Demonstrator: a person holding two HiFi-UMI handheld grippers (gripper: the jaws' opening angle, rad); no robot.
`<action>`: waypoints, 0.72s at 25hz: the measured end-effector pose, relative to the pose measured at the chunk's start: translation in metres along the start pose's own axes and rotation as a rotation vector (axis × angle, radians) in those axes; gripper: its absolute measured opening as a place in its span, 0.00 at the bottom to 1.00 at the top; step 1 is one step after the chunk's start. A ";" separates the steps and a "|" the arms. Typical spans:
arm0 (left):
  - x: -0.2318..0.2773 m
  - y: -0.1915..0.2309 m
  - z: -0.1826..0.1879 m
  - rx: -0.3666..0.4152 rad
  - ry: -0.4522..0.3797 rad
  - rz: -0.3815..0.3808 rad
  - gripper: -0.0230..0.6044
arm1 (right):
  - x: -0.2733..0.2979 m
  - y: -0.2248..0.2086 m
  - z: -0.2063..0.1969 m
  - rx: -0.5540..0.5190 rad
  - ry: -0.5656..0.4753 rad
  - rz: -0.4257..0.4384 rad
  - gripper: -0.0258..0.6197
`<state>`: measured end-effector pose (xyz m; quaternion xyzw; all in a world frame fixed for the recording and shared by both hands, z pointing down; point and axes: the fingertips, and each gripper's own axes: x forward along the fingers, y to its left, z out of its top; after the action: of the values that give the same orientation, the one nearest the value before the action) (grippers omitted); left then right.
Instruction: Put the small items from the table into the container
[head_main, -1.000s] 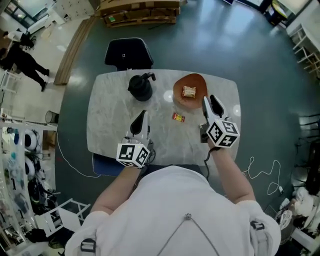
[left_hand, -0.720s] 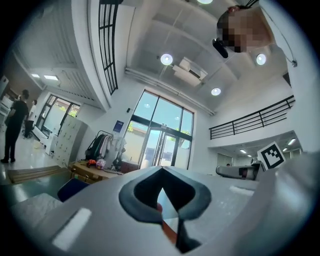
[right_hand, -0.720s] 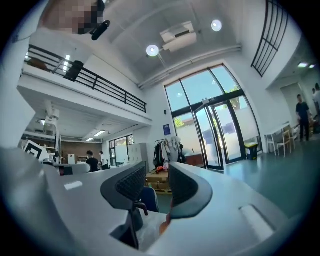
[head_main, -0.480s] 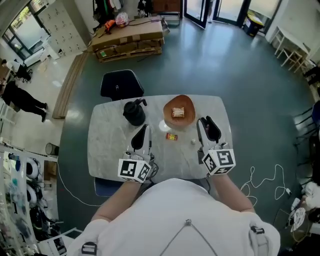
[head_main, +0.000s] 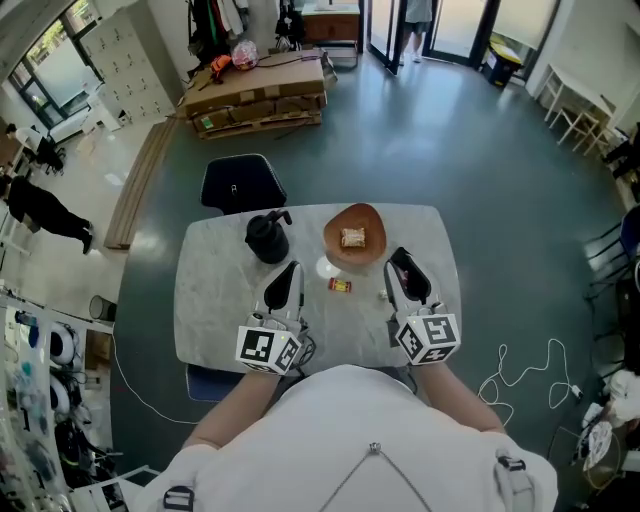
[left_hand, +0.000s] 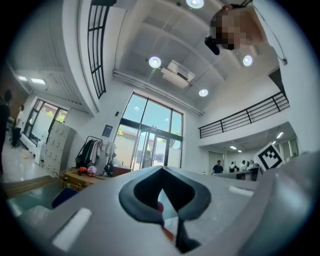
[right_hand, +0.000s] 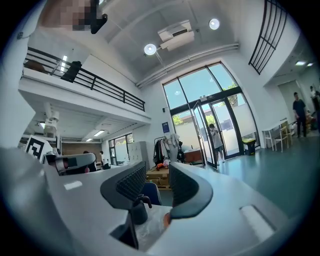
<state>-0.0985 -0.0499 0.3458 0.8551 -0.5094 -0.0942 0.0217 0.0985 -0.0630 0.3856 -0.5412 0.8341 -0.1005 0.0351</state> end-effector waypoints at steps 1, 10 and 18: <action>0.000 -0.002 -0.003 0.018 0.010 -0.002 0.04 | -0.001 -0.001 0.000 0.001 -0.001 -0.001 0.31; 0.000 0.002 0.006 -0.039 -0.037 0.014 0.04 | 0.000 -0.011 0.004 -0.005 -0.005 -0.014 0.31; -0.007 0.023 -0.014 -0.081 -0.009 0.070 0.04 | 0.014 -0.037 -0.031 -0.009 0.098 -0.044 0.31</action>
<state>-0.1186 -0.0557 0.3631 0.8346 -0.5351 -0.1177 0.0575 0.1206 -0.0860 0.4246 -0.5540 0.8232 -0.1241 -0.0104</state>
